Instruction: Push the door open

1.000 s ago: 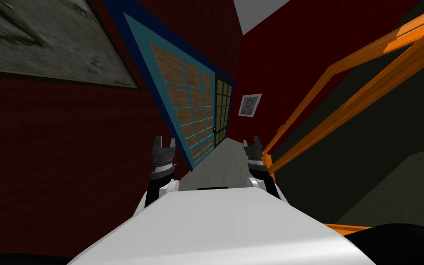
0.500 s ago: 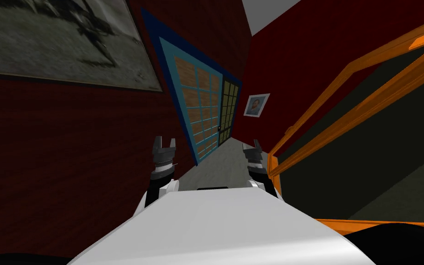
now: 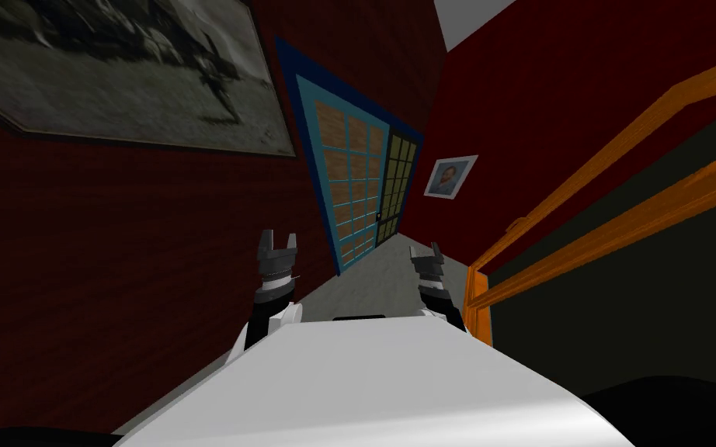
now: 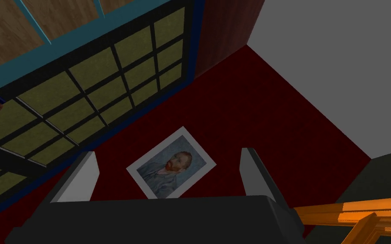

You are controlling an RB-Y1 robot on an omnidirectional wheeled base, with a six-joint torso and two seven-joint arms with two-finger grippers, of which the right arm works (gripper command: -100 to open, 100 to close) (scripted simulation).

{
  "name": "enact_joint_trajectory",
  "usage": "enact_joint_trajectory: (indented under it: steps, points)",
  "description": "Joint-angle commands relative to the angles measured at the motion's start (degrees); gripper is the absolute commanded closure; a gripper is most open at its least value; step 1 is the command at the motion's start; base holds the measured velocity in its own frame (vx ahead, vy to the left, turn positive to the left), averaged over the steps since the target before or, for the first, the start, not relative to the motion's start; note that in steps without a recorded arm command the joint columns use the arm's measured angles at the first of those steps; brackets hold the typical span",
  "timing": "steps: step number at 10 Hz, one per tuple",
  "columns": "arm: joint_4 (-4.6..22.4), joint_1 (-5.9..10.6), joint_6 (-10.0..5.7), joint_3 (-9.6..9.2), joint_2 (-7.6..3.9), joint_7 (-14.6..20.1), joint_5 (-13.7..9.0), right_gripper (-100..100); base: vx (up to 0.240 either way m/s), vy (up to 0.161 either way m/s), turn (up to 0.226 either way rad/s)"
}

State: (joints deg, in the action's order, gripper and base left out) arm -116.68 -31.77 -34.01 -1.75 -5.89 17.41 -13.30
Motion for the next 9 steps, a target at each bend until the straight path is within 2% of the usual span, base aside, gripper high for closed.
enact_joint_trajectory:
  steps: [1,3,6,9]
  points:
    - [1.6,-0.37,-1.21,-0.03,-0.35,1.7,-1.8,-100,-0.005,0.013,0.211]
    - [3.8,-0.81,-2.81,-0.24,-0.58,3.7,-4.0,-100,0.025,-0.015,0.273]
    - [6.6,-1.37,-4.83,-0.51,-0.84,6.2,-6.7,-100,0.027,-0.028,0.200]
    - [9.5,-1.93,-6.96,-0.78,-0.97,8.9,-9.6,-100,0.059,-0.067,0.234]
